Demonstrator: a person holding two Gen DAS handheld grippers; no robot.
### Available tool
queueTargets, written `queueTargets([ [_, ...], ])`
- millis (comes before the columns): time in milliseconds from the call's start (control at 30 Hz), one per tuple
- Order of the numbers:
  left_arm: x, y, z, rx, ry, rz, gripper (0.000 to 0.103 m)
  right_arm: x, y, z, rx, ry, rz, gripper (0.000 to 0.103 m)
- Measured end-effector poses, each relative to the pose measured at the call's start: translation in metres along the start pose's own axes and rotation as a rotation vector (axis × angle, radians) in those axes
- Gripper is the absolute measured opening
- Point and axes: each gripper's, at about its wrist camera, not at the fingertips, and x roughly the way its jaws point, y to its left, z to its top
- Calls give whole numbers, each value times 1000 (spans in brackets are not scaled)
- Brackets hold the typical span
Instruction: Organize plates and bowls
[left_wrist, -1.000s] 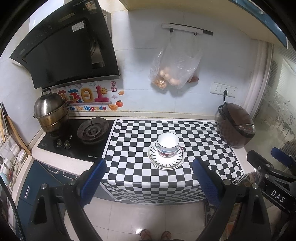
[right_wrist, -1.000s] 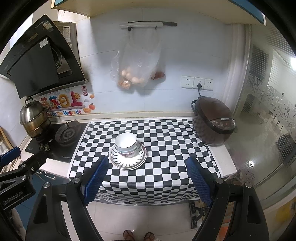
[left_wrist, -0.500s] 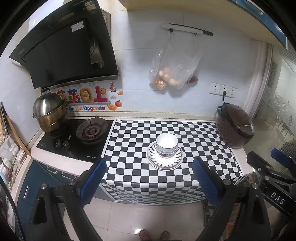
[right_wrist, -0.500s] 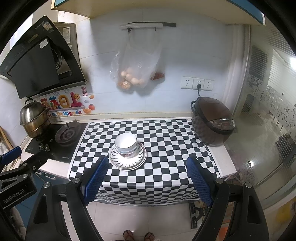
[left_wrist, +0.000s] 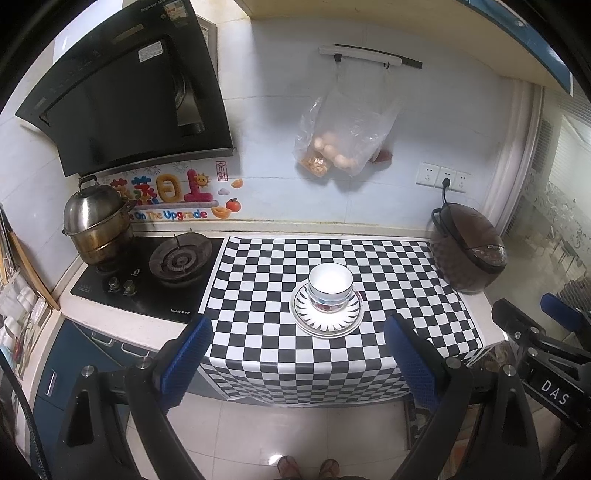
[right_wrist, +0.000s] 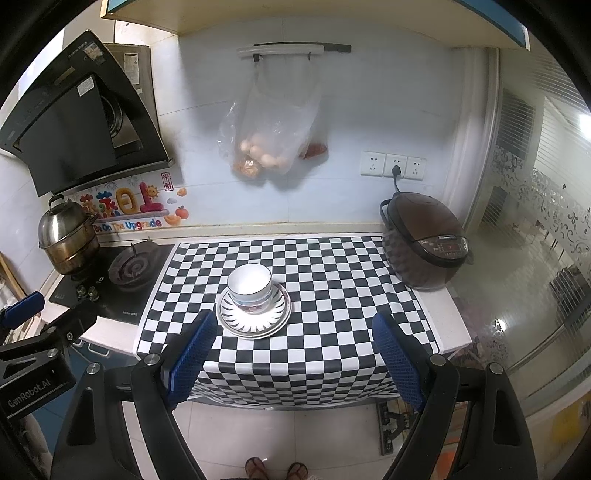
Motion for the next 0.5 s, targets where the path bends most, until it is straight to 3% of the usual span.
queueTargets([
  [500,0,-1,-1,1,3,-3,95,1,-2,-2,0,-1,8,88],
])
